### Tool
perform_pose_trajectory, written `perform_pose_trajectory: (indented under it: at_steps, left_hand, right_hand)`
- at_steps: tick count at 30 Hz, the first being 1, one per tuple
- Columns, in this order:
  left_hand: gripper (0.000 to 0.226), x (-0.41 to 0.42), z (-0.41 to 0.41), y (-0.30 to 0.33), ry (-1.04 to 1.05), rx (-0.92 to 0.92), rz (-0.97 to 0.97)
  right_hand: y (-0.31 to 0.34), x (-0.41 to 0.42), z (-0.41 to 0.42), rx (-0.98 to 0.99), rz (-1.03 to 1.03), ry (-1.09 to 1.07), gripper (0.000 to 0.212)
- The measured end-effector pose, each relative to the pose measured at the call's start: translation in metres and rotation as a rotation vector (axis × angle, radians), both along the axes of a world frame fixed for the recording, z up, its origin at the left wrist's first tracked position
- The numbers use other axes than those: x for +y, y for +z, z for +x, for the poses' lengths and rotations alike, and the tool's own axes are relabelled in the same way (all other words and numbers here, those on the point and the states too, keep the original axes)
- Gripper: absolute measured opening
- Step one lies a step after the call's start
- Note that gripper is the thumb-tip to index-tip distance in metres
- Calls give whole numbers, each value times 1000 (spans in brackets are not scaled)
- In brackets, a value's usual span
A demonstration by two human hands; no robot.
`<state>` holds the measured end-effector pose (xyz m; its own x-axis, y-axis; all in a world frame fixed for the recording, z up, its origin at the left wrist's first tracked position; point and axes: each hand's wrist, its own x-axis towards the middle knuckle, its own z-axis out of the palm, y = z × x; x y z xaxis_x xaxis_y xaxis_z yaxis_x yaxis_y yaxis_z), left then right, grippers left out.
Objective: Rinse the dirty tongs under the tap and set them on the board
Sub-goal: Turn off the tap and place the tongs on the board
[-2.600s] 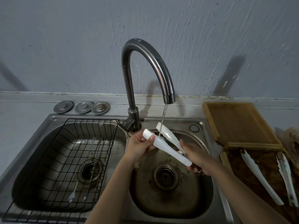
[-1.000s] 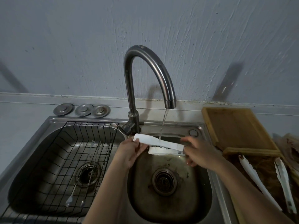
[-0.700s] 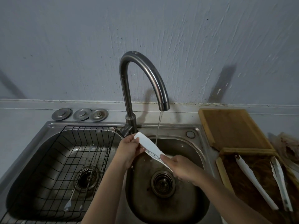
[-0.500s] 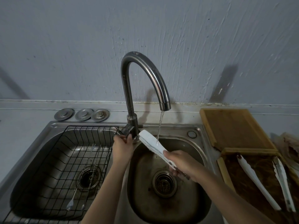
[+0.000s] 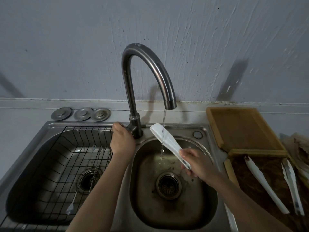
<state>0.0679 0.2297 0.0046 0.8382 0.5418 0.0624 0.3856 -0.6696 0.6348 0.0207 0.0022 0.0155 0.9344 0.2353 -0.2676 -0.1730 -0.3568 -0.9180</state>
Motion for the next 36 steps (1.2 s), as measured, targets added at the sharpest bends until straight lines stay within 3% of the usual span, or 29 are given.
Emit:
perform_pose_trajectory:
  at_steps: [2, 5, 9, 12, 15, 18, 22, 24, 28, 31, 33, 36]
  left_hand:
    - [16, -1, 4, 1, -24, -1, 33]
    - [15, -2, 8, -1, -33, -10, 47]
    - [15, -3, 7, -1, -30, -9, 50]
    - [16, -3, 6, 0, -34, -17, 54]
    - [17, -5, 4, 1, -34, -42, 11]
    - [32, -5, 1, 0, -66, -18, -33]
    - [82, -22, -3, -2, -22, 111, -268]
    - [91, -45, -7, 2, -10, 159, -330]
    - [84, -112, -9, 7, -318, 273, -215]
    - [48, -144, 5, 9, -687, 207, -120]
    - [25, -164, 19, 12, -892, 174, 9]
    - [29, -191, 39, 10, -1105, 157, 295]
  right_hand:
    - [-2, 0, -2, -76, -13, -28, 31]
    - [-2, 0, -4, -232, -205, -40, 38]
    - [-2, -2, -3, 61, -535, 225, 42]
    - [-6, 2, -6, -28, -607, 200, 40]
    - [-1, 3, -6, 18, -713, 342, 40]
    - [-3, -1, -7, 97, -662, 288, 43]
    - [-2, -19, 1, 369, -486, 178, 46]
    - [6, -30, 8, 435, -362, 137, 47]
    - [22, -67, 22, 319, -273, -95, 51]
    - [35, -101, 29, 108, -239, -290, 39]
    - [38, -129, 35, -36, -352, -367, 37]
    - [27, -164, 48, -242, -628, -412, 52]
